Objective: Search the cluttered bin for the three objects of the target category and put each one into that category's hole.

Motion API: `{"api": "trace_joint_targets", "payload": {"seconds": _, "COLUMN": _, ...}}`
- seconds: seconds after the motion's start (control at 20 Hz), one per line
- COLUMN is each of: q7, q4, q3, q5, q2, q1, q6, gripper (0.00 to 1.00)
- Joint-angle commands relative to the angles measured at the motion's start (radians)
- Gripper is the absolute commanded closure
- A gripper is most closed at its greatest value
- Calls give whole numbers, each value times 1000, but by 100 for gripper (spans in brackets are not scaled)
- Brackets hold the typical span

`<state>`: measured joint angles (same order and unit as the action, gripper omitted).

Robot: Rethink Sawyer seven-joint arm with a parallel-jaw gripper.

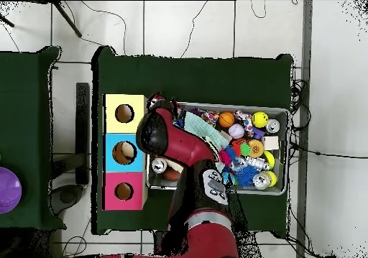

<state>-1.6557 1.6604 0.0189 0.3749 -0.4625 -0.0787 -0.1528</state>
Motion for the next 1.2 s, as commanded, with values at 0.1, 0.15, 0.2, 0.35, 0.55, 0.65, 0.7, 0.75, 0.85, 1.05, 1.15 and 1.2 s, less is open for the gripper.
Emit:
{"api": "trace_joint_targets", "payload": {"seconds": 0.1, "q7": -269, "q4": 95, "q3": -93, "q5": -60, "q2": 47, "q1": -20, "q6": -102, "gripper": 0}}
{"api": "trace_joint_targets", "payload": {"seconds": 0.15, "q7": -269, "q4": 93, "q3": -96, "q5": -60, "q2": 50, "q1": -22, "q6": -106, "gripper": 0}}
{"api": "trace_joint_targets", "payload": {"seconds": 0.2, "q7": -274, "q4": 94, "q3": -102, "q5": -63, "q2": 53, "q1": -26, "q6": -113, "gripper": 0}}
{"api": "trace_joint_targets", "payload": {"seconds": 0.35, "q7": -280, "q4": 95, "q3": -108, "q5": -67, "q2": 59, "q1": -28, "q6": -128, "gripper": 0}}
{"api": "trace_joint_targets", "payload": {"seconds": 0.55, "q7": -292, "q4": 100, "q3": -114, "q5": -64, "q2": 62, "q1": -26, "q6": -137, "gripper": 0}}
{"api": "trace_joint_targets", "payload": {"seconds": 0.65, "q7": -291, "q4": 106, "q3": -114, "q5": -61, "q2": 54, "q1": -23, "q6": -125, "gripper": 0}}
{"api": "trace_joint_targets", "payload": {"seconds": 0.7, "q7": -285, "q4": 109, "q3": -113, "q5": -61, "q2": 46, "q1": -24, "q6": -112, "gripper": 0}}
{"api": "trace_joint_targets", "payload": {"seconds": 0.75, "q7": -277, "q4": 106, "q3": -115, "q5": -64, "q2": 44, "q1": -30, "q6": -99, "gripper": 0}}
{"api": "trace_joint_targets", "payload": {"seconds": 0.85, "q7": -265, "q4": 109, "q3": -121, "q5": -70, "q2": 31, "q1": -43, "q6": -73, "gripper": 0}}
{"api": "trace_joint_targets", "payload": {"seconds": 1.05, "q7": -247, "q4": 119, "q3": -134, "q5": -62, "q2": 0, "q1": -58, "q6": -11, "gripper": 0}}
{"api": "trace_joint_targets", "payload": {"seconds": 1.15, "q7": -245, "q4": 135, "q3": -144, "q5": -54, "q2": -21, "q1": -62, "q6": 14, "gripper": 0}}
{"api": "trace_joint_targets", "payload": {"seconds": 1.2, "q7": -245, "q4": 142, "q3": -147, "q5": -51, "q2": -29, "q1": -62, "q6": 23, "gripper": 0}}
